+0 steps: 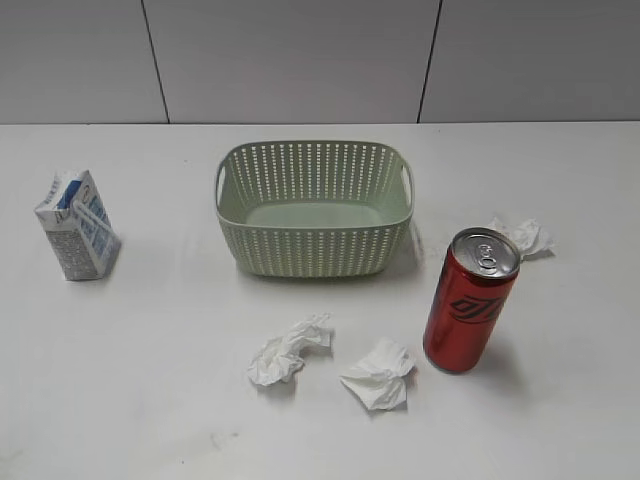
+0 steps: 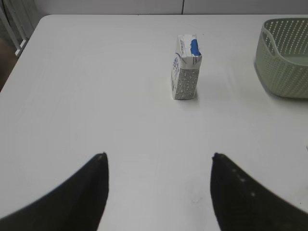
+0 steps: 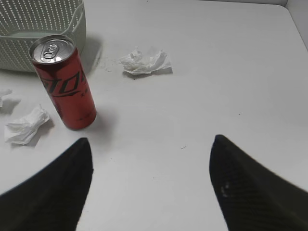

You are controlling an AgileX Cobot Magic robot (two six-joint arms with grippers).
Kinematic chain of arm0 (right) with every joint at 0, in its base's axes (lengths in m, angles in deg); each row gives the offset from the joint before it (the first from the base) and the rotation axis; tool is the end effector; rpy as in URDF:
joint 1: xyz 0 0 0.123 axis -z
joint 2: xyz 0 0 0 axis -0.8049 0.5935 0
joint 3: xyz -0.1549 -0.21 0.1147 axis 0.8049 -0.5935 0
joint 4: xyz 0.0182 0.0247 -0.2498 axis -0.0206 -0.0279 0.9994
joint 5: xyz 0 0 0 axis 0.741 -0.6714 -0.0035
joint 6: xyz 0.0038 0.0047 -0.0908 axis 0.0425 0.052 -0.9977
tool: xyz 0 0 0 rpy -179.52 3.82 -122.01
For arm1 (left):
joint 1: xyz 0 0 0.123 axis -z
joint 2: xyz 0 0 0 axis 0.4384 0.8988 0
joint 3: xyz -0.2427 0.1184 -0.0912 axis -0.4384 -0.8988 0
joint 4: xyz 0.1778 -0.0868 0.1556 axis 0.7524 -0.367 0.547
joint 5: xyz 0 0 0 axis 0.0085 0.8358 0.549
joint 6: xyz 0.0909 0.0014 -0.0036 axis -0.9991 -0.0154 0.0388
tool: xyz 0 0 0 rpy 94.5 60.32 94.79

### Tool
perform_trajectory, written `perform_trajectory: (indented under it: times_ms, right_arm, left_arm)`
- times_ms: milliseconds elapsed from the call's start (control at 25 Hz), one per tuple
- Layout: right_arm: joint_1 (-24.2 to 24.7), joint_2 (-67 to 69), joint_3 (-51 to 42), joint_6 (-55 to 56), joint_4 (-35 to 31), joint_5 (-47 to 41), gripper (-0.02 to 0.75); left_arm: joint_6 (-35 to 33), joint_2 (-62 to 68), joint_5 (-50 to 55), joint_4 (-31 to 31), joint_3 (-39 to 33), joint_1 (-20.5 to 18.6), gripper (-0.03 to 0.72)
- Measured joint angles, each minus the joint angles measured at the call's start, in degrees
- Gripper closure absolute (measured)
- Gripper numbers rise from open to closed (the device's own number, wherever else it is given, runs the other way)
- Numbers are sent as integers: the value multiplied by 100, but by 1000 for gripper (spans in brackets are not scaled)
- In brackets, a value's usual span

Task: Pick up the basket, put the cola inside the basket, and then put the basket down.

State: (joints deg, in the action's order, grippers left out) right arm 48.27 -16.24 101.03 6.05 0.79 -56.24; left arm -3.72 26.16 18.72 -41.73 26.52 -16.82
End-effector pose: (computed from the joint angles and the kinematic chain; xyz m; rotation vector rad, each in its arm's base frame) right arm 0.0070 0.0072 0.2634 -0.1595 2.0017 0.1171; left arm -0.0061 -0.0002 0.2732 0.1668 2.0676 -0.1140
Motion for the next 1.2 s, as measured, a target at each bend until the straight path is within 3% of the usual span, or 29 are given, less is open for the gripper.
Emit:
perform_trajectory:
  times_ms: [800, 1000, 1200]
  right_arm:
    - [0, 0, 0, 0, 0, 0, 153]
    - [0, 0, 0, 0, 0, 0, 153]
    - [0, 0, 0, 0, 0, 0, 153]
  left_arm:
    - [0, 0, -136, -11, 59, 0, 184]
    - [0, 137, -605, -23, 492, 0, 184]
    - [0, 1142, -859, -158, 1128, 0, 184]
